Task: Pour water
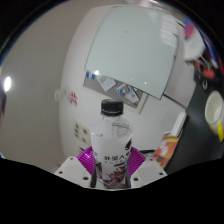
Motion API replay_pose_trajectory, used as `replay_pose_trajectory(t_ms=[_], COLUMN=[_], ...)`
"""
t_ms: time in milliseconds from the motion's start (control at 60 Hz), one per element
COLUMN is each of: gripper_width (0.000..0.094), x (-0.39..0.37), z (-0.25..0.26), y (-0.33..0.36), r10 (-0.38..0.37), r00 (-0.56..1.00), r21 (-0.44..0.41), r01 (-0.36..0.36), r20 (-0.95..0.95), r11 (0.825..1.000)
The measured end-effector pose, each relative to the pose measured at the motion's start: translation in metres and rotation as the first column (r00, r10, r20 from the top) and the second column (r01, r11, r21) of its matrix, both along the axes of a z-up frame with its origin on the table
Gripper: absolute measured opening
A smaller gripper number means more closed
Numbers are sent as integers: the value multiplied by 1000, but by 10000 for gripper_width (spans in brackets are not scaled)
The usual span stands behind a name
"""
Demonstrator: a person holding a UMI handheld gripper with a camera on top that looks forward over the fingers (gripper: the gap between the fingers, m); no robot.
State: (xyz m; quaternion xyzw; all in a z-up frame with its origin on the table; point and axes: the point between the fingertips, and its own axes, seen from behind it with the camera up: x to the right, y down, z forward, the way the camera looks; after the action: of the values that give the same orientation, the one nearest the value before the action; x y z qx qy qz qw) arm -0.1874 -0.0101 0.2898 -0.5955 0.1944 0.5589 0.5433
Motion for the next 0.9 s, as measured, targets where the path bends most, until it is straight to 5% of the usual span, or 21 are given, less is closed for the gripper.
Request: replay_pose_trajectory(t_ms=[150,383,700,900], gripper_width=[375,376,373,376], x=[62,124,118,139], z=[9,-71,-56,3], y=[26,64,58,32], r10=[57,-78,-36,-14], r00=[842,487,565,926], r21=[-27,-154,-151,-50], r01=[-85,-118,-159,-5], r20=[-537,-870,-825,-378], r11=[996,981,976,999])
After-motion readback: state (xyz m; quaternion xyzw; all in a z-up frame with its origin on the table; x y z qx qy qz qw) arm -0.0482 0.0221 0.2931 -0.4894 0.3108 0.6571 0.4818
